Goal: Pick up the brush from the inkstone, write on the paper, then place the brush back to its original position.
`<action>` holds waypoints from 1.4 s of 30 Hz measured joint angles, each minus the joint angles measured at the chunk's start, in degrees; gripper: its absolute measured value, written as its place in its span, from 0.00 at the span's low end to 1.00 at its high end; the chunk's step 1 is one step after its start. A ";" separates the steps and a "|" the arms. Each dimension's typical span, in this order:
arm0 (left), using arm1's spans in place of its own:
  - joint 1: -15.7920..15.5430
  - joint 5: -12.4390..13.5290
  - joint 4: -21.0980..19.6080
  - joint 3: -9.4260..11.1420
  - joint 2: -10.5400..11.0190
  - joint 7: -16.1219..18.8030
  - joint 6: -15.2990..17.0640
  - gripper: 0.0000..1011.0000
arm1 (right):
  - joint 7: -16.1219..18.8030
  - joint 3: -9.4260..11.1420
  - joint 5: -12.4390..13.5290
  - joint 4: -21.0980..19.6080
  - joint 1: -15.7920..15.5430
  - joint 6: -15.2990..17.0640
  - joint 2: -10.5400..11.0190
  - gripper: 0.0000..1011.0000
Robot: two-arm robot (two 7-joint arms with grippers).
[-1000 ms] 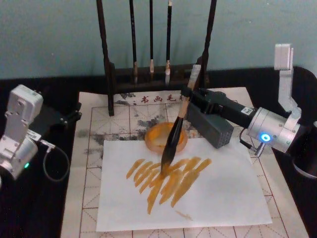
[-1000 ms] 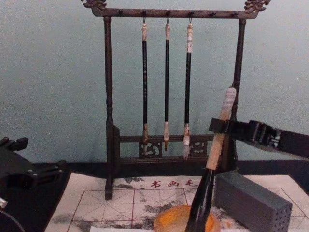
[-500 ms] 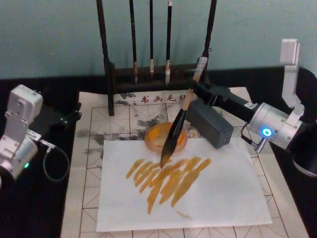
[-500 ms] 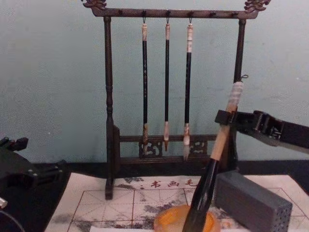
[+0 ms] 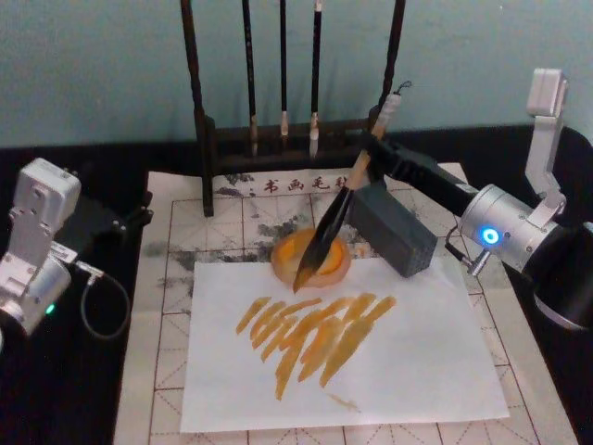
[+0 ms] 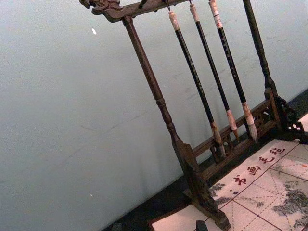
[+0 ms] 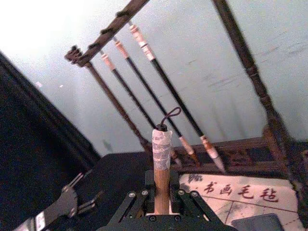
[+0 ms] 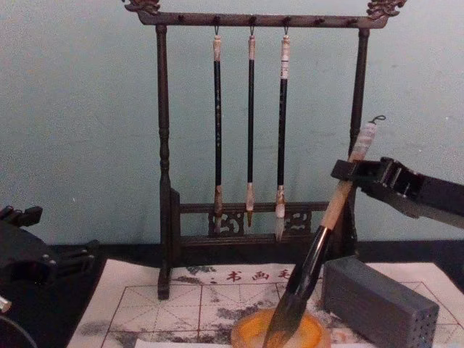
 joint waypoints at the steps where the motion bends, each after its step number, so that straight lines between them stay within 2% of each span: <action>1: 0.00 0.00 -0.01 0.00 0.00 0.00 0.00 0.99 | -0.95 0.22 0.01 0.15 -0.09 -0.51 -0.45 0.20; 10: 0.00 0.00 0.00 0.00 0.00 0.00 0.00 0.99 | -6.13 1.67 -1.23 1.68 -0.68 -3.93 -4.02 0.20; 20: 0.00 0.00 0.00 0.00 0.00 0.00 0.00 0.99 | -11.87 3.63 -2.54 2.10 -1.93 -5.01 -7.19 0.20; 33: 0.00 0.00 0.00 0.00 0.00 0.00 0.00 0.99 | -15.12 5.80 -3.58 1.90 -3.20 -5.09 -9.34 0.20; 42: 0.00 0.00 0.00 0.00 0.00 0.00 0.00 0.99 | -16.73 7.47 -3.42 1.81 -3.77 -3.61 -10.57 0.20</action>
